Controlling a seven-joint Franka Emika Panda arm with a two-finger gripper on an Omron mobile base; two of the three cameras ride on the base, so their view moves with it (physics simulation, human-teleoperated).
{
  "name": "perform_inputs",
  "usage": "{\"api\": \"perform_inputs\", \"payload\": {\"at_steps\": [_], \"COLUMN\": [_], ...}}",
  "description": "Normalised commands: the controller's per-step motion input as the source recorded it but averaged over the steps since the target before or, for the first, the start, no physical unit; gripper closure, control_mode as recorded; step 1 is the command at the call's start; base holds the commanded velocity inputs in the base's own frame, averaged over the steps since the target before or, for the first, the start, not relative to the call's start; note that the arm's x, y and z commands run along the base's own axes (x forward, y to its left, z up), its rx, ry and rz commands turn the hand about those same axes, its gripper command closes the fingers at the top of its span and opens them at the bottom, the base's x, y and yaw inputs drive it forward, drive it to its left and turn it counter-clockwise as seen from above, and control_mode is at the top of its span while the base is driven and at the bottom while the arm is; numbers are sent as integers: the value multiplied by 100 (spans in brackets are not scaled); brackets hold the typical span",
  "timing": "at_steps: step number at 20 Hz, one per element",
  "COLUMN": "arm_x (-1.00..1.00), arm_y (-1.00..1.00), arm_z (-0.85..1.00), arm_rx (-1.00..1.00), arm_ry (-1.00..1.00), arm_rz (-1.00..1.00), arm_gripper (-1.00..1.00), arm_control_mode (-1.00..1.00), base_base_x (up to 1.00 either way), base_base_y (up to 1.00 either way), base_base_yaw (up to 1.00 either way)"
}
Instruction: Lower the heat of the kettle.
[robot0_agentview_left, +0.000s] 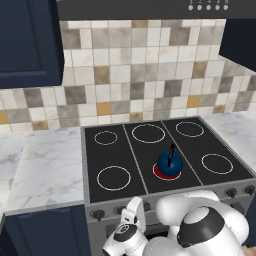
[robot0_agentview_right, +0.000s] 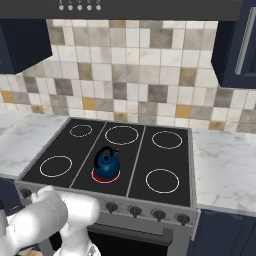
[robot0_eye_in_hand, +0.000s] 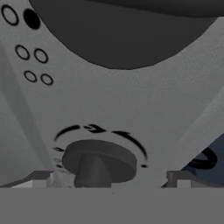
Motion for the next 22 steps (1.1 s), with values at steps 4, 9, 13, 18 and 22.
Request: {"api": "perform_inputs", "payload": {"at_steps": [4,9,13,18,22], "arm_x": [34,34,26,22,13], "arm_y": [0,0,0,0,0], "arm_z": [-8,-16,-31,-33,-39], "arm_rx": [0,0,-1,-2,-3], "arm_ry": [-8,-7,-11,-20,-36], "arm_rz": [3,7,11,13,14], "arm_gripper": [-100,-100,-100,-100,-100], "arm_control_mode": [-100,-100,-100,-100,-100], "base_base_x": [0,0,0,0,0], "base_base_y": [0,0,0,0,0], "base_base_yaw": [0,0,0,0,0]}}
